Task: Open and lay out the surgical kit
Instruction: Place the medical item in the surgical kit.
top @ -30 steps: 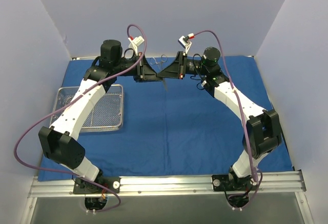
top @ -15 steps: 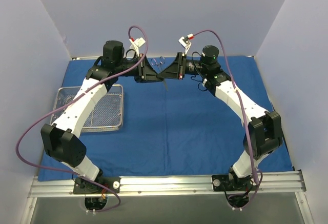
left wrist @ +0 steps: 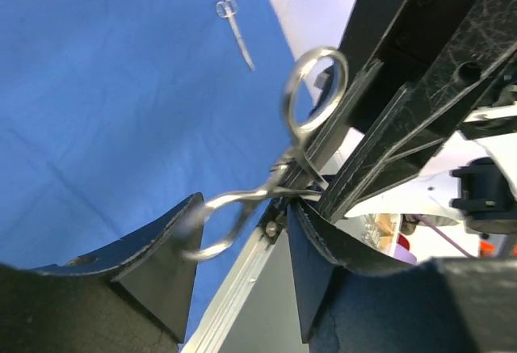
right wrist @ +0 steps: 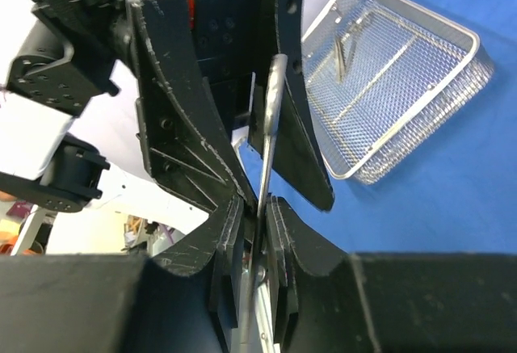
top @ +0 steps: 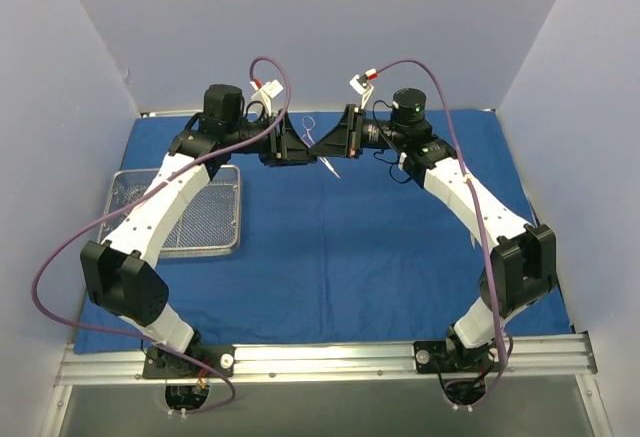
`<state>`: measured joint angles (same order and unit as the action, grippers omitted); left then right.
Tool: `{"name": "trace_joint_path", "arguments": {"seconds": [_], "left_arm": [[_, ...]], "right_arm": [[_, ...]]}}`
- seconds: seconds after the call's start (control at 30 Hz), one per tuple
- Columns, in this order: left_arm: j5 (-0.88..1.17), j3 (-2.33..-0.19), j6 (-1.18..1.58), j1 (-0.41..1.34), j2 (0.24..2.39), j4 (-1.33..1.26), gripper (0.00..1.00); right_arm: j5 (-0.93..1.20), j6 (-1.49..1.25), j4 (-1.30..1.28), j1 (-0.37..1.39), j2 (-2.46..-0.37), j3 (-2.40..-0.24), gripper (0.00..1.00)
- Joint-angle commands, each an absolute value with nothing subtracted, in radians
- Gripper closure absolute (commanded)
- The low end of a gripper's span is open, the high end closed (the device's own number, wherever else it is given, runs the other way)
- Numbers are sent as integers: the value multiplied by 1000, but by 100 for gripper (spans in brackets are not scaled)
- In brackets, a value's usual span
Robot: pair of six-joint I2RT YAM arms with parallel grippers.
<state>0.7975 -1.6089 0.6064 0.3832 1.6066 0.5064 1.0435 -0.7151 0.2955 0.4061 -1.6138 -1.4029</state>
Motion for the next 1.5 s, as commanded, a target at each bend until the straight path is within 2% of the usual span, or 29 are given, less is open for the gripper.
{"name": "trace_joint_path", "arguments": {"seconds": [0.0, 0.03, 0.1, 0.17, 0.4, 0.47, 0.6, 0.63, 1.0, 1.17, 1.37, 1.47], "left_arm": [[806, -1661, 526, 356, 1534, 572, 44], [705, -1678, 503, 342, 1535, 627, 43], [658, -1707, 465, 319, 1528, 709, 43], [529, -1716, 456, 289, 1517, 765, 41], [366, -1755, 407, 265, 1523, 874, 39], [330, -1744, 394, 265, 1519, 909, 39], [130, -1730, 334, 262, 1503, 979, 39], [68, -1711, 310, 259, 1500, 992, 38], [74, -1686, 270, 253, 1575, 959, 39], [97, -1694, 212, 221, 1629, 946, 39], [234, -1546, 236, 62, 1597, 847, 40], [255, -1528, 232, 40, 1594, 839, 39]], "right_arm": [[908, -660, 187, 364, -1626, -1414, 100], [905, -655, 173, 361, -1628, -1413, 100], [913, -650, 160, 353, -1631, -1410, 100], [919, -620, 117, 350, -1635, -1408, 100], [864, -526, -38, 316, -1629, -1378, 100], [815, -522, -54, 307, -1621, -1362, 100], [648, -439, -185, 288, -1603, -1350, 100], [540, -434, -211, 226, -1548, -1275, 100], [463, -361, -218, -46, -1411, -1034, 100], [479, -319, -195, -123, -1456, -996, 100], [534, -318, -141, -213, -1554, -1003, 100], [578, -319, -120, -255, -1604, -1009, 100]]}}
